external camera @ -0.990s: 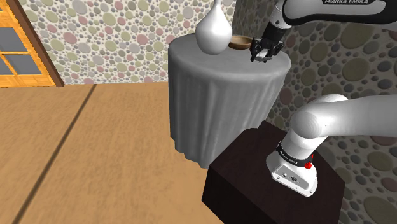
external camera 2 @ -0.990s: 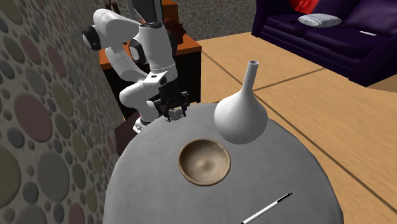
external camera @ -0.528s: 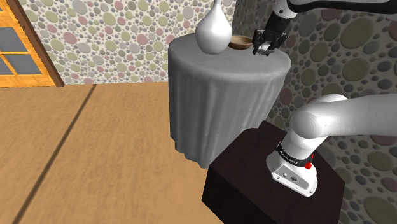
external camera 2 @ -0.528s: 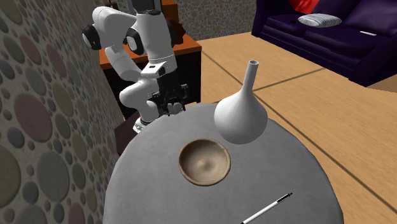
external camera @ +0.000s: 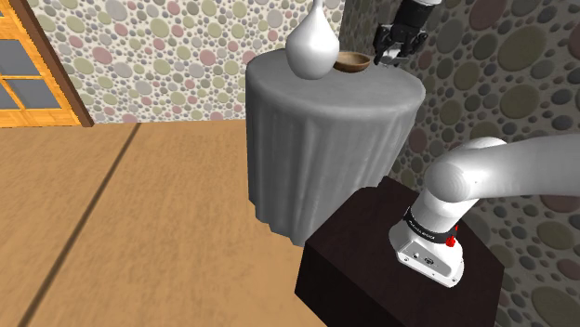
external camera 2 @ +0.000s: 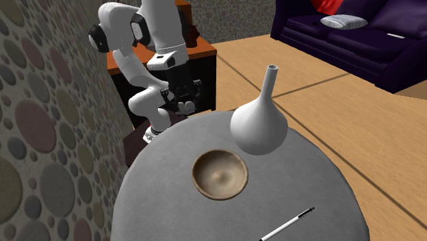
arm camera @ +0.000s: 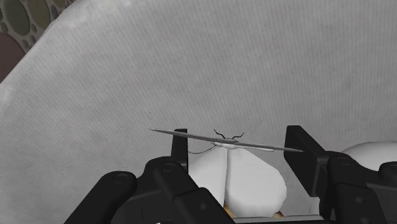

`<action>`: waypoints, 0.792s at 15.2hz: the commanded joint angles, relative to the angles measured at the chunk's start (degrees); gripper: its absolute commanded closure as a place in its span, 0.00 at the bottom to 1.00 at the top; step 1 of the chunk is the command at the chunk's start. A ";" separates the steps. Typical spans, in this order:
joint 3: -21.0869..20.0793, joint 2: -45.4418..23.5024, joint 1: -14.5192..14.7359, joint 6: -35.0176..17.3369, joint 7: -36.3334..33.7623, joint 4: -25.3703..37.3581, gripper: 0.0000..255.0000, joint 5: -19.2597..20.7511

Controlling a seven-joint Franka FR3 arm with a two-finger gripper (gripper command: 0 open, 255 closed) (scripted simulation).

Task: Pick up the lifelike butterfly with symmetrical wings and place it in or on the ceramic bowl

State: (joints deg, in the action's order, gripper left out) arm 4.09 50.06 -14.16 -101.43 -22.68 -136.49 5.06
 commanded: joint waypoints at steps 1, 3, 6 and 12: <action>-0.16 -0.40 0.06 1.38 -0.03 1.75 1.00 -0.12; -0.22 -0.98 0.10 2.70 0.03 3.66 1.00 -0.20; -0.30 -1.83 0.15 4.51 0.11 6.31 1.00 -0.30; 2.39 -14.91 0.42 -0.91 2.25 14.15 1.00 0.00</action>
State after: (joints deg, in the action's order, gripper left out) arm 5.97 37.60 -13.81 -101.45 -20.88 -123.95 5.06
